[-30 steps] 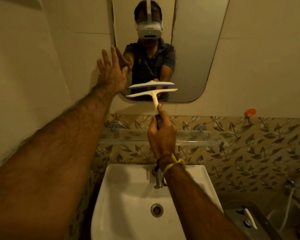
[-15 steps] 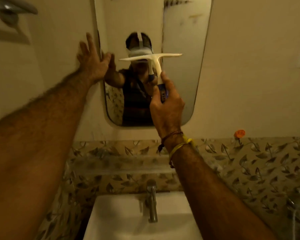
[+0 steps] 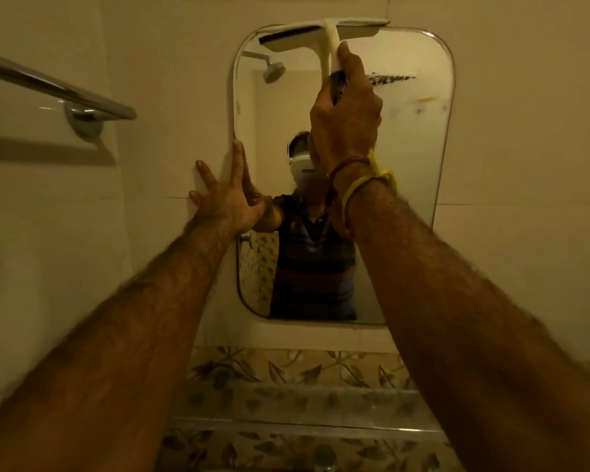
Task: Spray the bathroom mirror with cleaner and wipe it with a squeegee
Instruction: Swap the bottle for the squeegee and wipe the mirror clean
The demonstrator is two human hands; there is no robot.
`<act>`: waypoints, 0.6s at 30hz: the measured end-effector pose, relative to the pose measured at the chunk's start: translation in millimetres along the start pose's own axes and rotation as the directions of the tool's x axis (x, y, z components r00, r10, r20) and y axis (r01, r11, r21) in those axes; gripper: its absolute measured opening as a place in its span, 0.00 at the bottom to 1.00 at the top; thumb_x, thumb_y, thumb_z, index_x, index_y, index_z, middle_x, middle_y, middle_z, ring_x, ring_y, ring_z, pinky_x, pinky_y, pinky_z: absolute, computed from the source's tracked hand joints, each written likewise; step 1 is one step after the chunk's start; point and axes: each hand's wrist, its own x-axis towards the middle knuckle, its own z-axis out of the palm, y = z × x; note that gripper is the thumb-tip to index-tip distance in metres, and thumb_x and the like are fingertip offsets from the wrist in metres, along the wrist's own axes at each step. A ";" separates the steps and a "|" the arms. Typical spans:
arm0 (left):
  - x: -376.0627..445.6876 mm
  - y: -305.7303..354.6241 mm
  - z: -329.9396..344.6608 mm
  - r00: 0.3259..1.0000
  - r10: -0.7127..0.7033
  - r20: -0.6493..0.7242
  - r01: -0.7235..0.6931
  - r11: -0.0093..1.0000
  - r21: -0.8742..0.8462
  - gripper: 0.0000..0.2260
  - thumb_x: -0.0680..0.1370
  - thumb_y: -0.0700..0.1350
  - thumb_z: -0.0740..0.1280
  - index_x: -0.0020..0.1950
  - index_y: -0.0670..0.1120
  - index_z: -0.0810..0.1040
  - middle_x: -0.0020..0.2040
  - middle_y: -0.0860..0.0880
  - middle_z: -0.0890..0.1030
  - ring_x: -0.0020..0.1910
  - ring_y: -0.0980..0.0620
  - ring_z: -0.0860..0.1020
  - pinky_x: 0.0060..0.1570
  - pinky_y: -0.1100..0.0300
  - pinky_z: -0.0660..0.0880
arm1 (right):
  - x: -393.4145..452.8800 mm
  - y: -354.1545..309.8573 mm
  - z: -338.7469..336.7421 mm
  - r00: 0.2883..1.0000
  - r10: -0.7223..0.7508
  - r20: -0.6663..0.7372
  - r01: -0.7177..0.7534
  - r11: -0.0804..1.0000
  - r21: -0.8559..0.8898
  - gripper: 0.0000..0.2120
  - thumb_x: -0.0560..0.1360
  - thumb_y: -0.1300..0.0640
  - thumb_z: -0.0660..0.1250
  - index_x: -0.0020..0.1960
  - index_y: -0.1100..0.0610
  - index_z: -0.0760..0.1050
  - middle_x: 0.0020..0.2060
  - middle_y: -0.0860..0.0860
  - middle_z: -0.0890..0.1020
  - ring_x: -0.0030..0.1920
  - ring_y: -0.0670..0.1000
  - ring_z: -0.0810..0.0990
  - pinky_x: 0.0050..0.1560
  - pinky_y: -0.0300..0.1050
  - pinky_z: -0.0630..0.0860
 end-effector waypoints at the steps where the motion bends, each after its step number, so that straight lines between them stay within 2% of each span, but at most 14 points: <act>1: 0.1 0.0 0.5 1.000 0.004 -0.007 -0.004 1.000 0.004 0.50 0.74 0.62 0.68 0.72 0.65 0.26 0.76 0.35 0.32 0.77 0.33 0.46 0.74 0.36 0.46 | -0.5 2.5 1.3 1.000 -0.005 -0.006 0.005 1.000 -0.010 0.22 0.79 0.57 0.63 0.72 0.53 0.69 0.52 0.55 0.82 0.46 0.49 0.79 0.47 0.39 0.78; 4: 0.5 -0.3 2.2 1.000 0.017 -0.015 -0.017 1.000 0.008 0.49 0.75 0.63 0.67 0.73 0.64 0.26 0.76 0.35 0.32 0.77 0.33 0.45 0.74 0.37 0.46 | -8.8 8.8 1.0 1.000 -0.023 -0.020 0.022 0.998 -0.054 0.22 0.79 0.56 0.62 0.72 0.52 0.68 0.51 0.55 0.82 0.42 0.46 0.75 0.42 0.36 0.75; 8: 0.3 -3.0 2.7 0.998 0.043 -0.041 -0.042 0.999 0.027 0.49 0.74 0.65 0.66 0.73 0.63 0.26 0.76 0.33 0.33 0.77 0.32 0.45 0.73 0.35 0.47 | -39.0 16.3 -4.8 1.000 -0.020 -0.016 0.019 0.997 -0.073 0.22 0.78 0.57 0.63 0.72 0.53 0.69 0.45 0.55 0.80 0.39 0.46 0.73 0.38 0.33 0.70; 10: 0.1 -4.3 3.0 0.997 0.053 -0.050 -0.051 0.998 0.033 0.49 0.73 0.67 0.66 0.74 0.63 0.27 0.76 0.33 0.34 0.77 0.31 0.47 0.73 0.34 0.48 | -55.9 20.3 -9.2 1.000 -0.006 -0.017 0.005 0.998 -0.065 0.22 0.78 0.59 0.63 0.72 0.54 0.69 0.44 0.55 0.80 0.39 0.47 0.73 0.39 0.33 0.72; 14: -0.1 -6.5 2.5 0.997 0.063 -0.042 -0.063 0.998 0.002 0.48 0.74 0.66 0.66 0.74 0.63 0.29 0.76 0.33 0.33 0.77 0.31 0.48 0.73 0.35 0.47 | -83.1 25.6 -18.6 0.999 0.051 0.014 -0.051 0.997 -0.052 0.23 0.78 0.59 0.64 0.73 0.54 0.68 0.48 0.56 0.81 0.45 0.51 0.79 0.46 0.45 0.80; 18: -2.7 -13.1 -1.0 0.995 0.100 -0.027 -0.101 0.994 -0.051 0.45 0.76 0.62 0.66 0.75 0.64 0.31 0.77 0.35 0.33 0.77 0.32 0.48 0.73 0.35 0.45 | -104.3 28.4 -28.4 0.997 0.074 0.033 -0.072 0.996 -0.054 0.24 0.77 0.60 0.64 0.73 0.54 0.68 0.50 0.56 0.81 0.47 0.50 0.79 0.50 0.45 0.81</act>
